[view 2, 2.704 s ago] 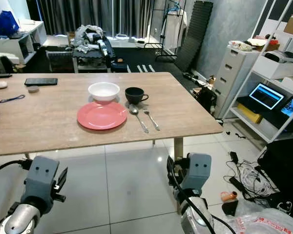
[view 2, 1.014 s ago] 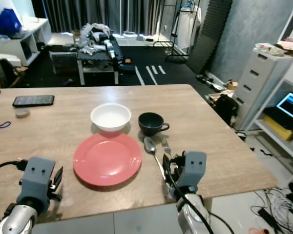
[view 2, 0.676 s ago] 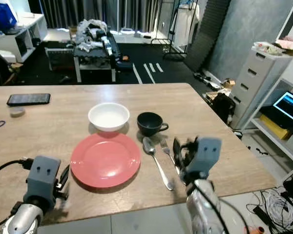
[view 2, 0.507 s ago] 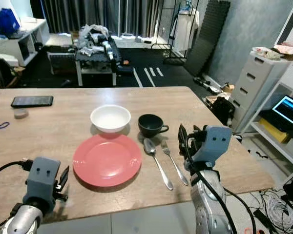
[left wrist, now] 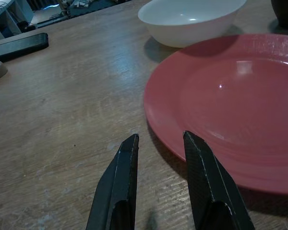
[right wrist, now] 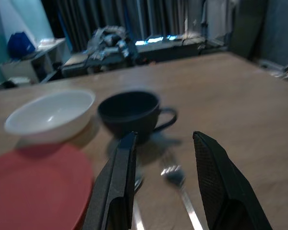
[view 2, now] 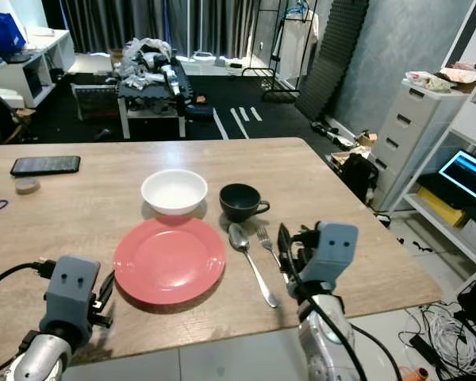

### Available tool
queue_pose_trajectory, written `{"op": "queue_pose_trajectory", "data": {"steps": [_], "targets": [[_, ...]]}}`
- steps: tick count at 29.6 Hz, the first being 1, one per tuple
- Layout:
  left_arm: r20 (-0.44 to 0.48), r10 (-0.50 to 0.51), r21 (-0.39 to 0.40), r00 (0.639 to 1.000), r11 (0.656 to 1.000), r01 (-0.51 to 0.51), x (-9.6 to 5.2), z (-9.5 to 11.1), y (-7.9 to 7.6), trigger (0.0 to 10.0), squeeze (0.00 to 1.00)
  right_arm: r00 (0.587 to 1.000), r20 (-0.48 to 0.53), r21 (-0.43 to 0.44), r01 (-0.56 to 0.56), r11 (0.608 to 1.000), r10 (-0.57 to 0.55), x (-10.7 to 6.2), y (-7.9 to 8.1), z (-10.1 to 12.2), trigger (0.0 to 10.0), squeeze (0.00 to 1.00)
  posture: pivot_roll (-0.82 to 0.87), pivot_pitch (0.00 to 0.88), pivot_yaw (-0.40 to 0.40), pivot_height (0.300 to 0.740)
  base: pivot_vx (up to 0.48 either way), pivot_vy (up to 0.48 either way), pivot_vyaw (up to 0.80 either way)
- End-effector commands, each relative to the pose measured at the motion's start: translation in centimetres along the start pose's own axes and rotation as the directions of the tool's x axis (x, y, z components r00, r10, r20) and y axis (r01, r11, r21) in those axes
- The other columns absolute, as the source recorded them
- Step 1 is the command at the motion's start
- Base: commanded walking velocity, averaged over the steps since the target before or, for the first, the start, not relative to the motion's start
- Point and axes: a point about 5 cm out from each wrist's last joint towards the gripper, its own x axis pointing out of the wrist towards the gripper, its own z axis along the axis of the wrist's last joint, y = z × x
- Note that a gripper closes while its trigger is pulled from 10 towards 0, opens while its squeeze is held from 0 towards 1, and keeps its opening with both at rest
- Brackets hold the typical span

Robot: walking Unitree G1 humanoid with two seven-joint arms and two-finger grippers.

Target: Setting the table

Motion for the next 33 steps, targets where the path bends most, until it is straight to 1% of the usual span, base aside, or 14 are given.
{"op": "queue_pose_trajectory", "data": {"steps": [1, 3, 6, 7, 8, 18, 27, 33], "targets": [[-0.014, -0.01, 0.012, 1.0, 1.0, 0.01, -0.3, -0.4, -0.1, 10.0, 0.0, 0.999, -0.041, 0.004, -0.012, 1.0, 0.012, -0.7, 0.5, -1.1, 10.0, 0.0, -0.01, 0.151, 0.039, 0.74, 0.0, 0.0, 0.0], [-0.015, -0.01, 0.015, 1.0, 1.0, 0.01, -0.3, -0.4, -0.1, 10.0, 0.0, 0.999, -0.049, 0.009, -0.015, 1.0, 0.015, -0.8, 0.6, -1.3, 10.0, 0.0, -0.01, 0.152, 0.038, 0.74, 0.0, 0.0, 0.0], [-0.018, -0.01, 0.027, 1.0, 1.0, 0.01, -0.3, -0.5, -0.1, 10.0, 0.0, 0.996, -0.086, 0.033, -0.029, 0.999, 0.031, -1.3, 1.4, -2.3, 10.0, 0.0, 0.0, 0.152, 0.036, 0.74, 0.0, 0.0, 0.0], [-0.018, -0.01, 0.027, 1.0, 1.0, 0.01, -0.3, -0.5, -0.1, 10.0, 0.0, 0.996, -0.086, 0.033, -0.029, 0.999, 0.031, -1.3, 1.4, -2.3, 10.0, 0.0, 0.0, 0.152, 0.036, 0.74, 0.0, 0.0, 0.0], [-0.019, -0.01, 0.032, 1.0, 0.999, 0.01, -0.4, -0.6, -0.2, 10.0, 0.0, 0.995, -0.094, 0.041, -0.039, 0.998, 0.042, -1.5, 1.8, -2.6, 10.0, 0.0, 0.0, 0.152, 0.034, 0.74, 0.0, 0.0, 0.0], [-0.017, -0.009, 0.037, 1.0, 0.999, 0.01, -0.5, -0.6, -0.3, 10.0, 0.0, 0.995, -0.094, 0.035, -0.043, 0.998, 0.046, -1.3, 1.8, -2.5, 10.0, 0.0, 0.0, 0.144, 0.029, 0.74, 0.0, 0.0, 0.0], [-0.014, -0.006, 0.044, 1.0, 0.999, 0.007, -0.3, -0.7, -0.1, 10.0, 0.0, 0.994, -0.096, 0.031, -0.042, 0.999, 0.044, -1.3, 1.8, -2.8, 10.0, 0.0, 0.01, 0.127, 0.036, 0.74, 0.0, 0.0, 0.0], [-0.005, 0.0, 0.053, 1.0, 0.999, 0.0, -0.2, -0.5, 0.2, 10.0, 0.0, 0.994, -0.102, 0.036, -0.034, 0.999, 0.037, -1.3, 1.7, -3.1, 10.0, 0.0, 0.03, 0.135, 0.038, 0.74, 0.0, 0.0, 0.0]]}}
